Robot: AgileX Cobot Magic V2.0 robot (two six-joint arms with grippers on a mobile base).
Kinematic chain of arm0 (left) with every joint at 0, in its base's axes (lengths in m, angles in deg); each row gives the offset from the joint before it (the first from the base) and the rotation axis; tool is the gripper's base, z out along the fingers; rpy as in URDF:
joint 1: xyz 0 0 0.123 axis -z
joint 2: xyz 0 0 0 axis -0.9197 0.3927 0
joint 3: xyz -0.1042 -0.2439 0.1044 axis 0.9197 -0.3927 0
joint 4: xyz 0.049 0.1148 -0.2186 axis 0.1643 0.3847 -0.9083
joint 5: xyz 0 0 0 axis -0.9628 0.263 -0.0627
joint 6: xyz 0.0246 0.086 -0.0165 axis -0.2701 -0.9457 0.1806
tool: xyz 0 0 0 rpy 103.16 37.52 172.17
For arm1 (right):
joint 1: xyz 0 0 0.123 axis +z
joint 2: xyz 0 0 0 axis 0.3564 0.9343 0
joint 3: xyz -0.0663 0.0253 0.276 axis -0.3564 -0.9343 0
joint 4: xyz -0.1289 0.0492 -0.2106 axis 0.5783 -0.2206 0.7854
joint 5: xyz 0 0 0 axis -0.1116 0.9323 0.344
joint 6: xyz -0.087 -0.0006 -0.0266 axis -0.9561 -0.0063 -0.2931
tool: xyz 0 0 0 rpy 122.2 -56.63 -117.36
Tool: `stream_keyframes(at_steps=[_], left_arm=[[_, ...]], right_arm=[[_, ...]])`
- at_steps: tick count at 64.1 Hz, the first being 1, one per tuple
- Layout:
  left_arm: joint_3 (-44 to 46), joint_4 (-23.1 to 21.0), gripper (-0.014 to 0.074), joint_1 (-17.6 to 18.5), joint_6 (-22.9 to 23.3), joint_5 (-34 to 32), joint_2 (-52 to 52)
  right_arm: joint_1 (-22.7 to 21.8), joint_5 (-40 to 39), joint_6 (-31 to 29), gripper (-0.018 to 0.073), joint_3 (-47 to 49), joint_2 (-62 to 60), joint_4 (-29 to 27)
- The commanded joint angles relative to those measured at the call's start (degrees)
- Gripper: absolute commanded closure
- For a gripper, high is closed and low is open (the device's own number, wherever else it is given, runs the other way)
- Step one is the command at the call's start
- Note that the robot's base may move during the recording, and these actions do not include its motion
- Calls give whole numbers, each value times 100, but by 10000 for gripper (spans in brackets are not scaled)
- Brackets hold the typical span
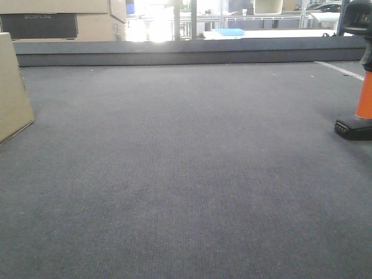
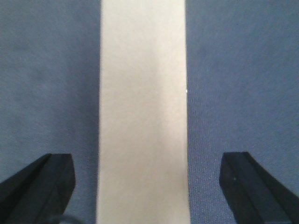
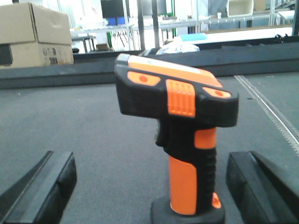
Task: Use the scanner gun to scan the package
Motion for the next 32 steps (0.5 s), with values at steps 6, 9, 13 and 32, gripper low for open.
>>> stream_keyframes(at_steps=[6,9,13,32], left_arm=[[26,135,97,-17,211,-152,-789],[-2,124,134,-17,283,-190,-1027],[-150,124,240,-17,283,-294,-1299],[-1695,-203,708,-17,348,-1825,-2645]], right_arm=[[0,380,-40,-1,-36,-569,25],[0,380,-40,-1,-36,-747,25],[0,433,-40,-1,-36,-955,25],[0,2295,99,0,-36,-2379,25]])
